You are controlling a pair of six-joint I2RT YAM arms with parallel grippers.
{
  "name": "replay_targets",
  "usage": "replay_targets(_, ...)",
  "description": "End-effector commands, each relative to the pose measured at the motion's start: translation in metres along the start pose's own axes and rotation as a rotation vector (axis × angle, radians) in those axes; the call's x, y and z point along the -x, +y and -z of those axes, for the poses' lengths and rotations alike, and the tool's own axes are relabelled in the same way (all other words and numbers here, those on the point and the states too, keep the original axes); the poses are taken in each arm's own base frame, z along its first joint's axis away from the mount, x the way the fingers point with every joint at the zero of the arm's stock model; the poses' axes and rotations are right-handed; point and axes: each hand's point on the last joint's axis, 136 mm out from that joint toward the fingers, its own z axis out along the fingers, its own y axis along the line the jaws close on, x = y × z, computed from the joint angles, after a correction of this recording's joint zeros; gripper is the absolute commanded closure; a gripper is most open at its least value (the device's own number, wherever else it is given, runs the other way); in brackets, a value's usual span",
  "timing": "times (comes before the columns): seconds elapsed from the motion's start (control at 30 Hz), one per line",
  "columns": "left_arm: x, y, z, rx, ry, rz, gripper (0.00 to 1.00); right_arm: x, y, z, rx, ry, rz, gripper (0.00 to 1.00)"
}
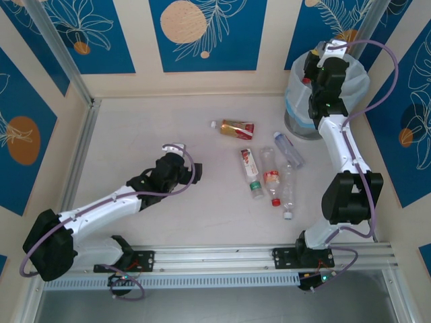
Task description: Put the plastic bottles in the bin
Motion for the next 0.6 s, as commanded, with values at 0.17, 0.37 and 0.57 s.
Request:
replay_targets(0.17,0.007,-0.003,-0.003,-0.009,0.000,0.028,0.01,-0.032,-0.013,-0.017,-0.023,0.130,-0.020,0.93)
replay_targets(0.37,0.006,-0.003,-0.005,-0.004,0.003,0.029,0.01,-0.064,-0.018,-0.034,-0.020,0.256,-0.018,0.80)
replay_targets(0.57,0.005,-0.003,-0.004,-0.005,0.007,0.028,0.01,-0.082,-0.019,-0.046,0.002,0.379,-0.095,0.53)
